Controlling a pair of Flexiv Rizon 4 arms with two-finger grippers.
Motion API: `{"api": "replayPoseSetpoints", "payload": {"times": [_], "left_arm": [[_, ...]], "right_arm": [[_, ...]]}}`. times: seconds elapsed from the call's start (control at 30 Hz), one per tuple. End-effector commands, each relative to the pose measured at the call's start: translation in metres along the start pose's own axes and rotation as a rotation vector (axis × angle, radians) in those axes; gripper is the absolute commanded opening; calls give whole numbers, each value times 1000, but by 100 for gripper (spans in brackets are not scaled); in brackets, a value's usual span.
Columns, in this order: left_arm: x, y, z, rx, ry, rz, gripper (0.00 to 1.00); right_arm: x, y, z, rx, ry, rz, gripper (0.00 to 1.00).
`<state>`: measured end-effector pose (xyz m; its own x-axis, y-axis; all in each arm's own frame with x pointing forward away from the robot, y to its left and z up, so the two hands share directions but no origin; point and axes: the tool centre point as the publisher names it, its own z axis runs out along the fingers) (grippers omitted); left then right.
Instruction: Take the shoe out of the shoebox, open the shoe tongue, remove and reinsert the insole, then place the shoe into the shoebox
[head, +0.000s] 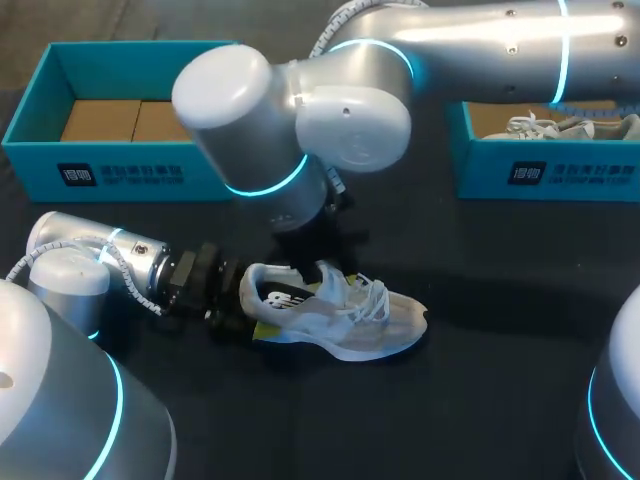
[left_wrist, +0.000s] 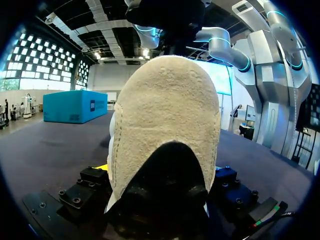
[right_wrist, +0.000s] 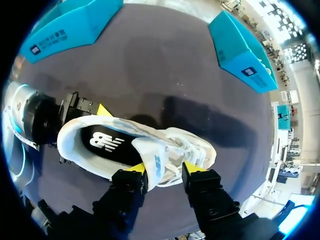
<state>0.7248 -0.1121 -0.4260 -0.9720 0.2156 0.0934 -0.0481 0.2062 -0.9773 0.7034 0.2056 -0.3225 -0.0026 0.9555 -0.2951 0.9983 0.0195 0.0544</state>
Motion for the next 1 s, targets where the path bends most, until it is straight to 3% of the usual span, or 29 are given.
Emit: {"api": "replayPoseSetpoints", "payload": {"times": [0.03, 0.1, 0.4, 0.63, 0.73, 0.83, 1.0], "left_arm": [[0, 1, 1, 0, -1, 0, 0], [0, 1, 1, 0, -1, 0, 0], [0, 1, 1, 0, -1, 0, 0], [0, 1, 1, 0, -1, 0, 0], [0, 1, 1, 0, -1, 0, 0], [0, 1, 1, 0, -1, 0, 0], [0, 1, 1, 0, -1, 0, 0]], "right_arm": [[1, -3, 4, -3, 19, 848, 13], [1, -3, 4, -1, 23, 847, 0], [-10, -5, 0, 14, 72, 829, 0], [-31, -12, 2, -29, 245, 771, 0], [-34, -13, 2, -30, 265, 766, 0], [-48, -15, 2, -52, 367, 736, 0], [-60, -16, 1, -36, 417, 734, 0]]}}
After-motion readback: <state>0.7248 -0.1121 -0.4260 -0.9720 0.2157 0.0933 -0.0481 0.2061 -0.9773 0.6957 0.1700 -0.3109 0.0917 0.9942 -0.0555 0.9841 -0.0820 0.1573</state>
